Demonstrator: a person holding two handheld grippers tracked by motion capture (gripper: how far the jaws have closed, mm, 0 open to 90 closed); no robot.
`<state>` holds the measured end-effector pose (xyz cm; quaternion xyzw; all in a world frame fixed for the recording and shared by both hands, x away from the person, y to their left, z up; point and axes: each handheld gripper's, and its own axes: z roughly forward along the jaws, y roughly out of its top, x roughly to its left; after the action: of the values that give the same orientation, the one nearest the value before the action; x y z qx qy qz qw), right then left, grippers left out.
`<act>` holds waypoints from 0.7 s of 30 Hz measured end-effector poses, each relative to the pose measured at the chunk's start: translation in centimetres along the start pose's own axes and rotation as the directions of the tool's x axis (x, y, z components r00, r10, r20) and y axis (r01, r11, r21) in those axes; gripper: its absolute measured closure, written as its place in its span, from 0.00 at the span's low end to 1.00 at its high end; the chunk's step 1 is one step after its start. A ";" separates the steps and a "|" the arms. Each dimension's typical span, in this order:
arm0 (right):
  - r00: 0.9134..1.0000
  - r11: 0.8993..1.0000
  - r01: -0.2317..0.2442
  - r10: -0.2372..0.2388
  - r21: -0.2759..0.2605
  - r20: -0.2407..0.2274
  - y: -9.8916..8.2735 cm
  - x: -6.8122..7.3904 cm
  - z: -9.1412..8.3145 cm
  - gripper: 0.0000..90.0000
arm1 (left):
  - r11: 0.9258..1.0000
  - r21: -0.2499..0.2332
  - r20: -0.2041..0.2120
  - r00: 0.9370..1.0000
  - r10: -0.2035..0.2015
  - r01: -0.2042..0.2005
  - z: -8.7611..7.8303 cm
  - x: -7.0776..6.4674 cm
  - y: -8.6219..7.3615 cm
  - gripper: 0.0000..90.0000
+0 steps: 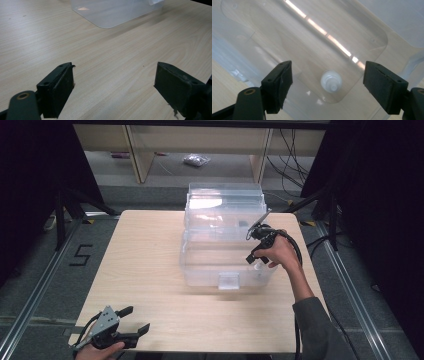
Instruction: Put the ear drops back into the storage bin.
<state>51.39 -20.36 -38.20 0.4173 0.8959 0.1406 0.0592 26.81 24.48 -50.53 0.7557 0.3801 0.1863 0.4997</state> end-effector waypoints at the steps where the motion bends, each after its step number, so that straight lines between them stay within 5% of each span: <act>1: 1.000 1.000 -0.013 0.013 0.002 -0.002 -0.1 0.2 -0.1 0.27 | 1.000 0.001 0.004 1.000 0.001 -0.001 0.0 0.0 0.0 0.17; 13: 0.999 0.997 0.049 -0.048 -0.063 0.005 -1.2 1.7 -1.6 0.27 | 1.000 0.001 0.002 1.000 0.001 -0.001 0.0 0.0 0.0 0.17; 21: 0.999 0.992 0.038 -0.039 -0.116 -0.009 -2.3 2.4 -1.9 0.26 | 1.000 -0.003 0.003 1.000 -0.003 0.003 0.1 0.0 0.0 0.17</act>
<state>47.70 -20.31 -37.08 0.3952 0.8943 0.1936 0.0811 26.84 24.44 -50.58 0.7546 0.3804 0.1851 0.5016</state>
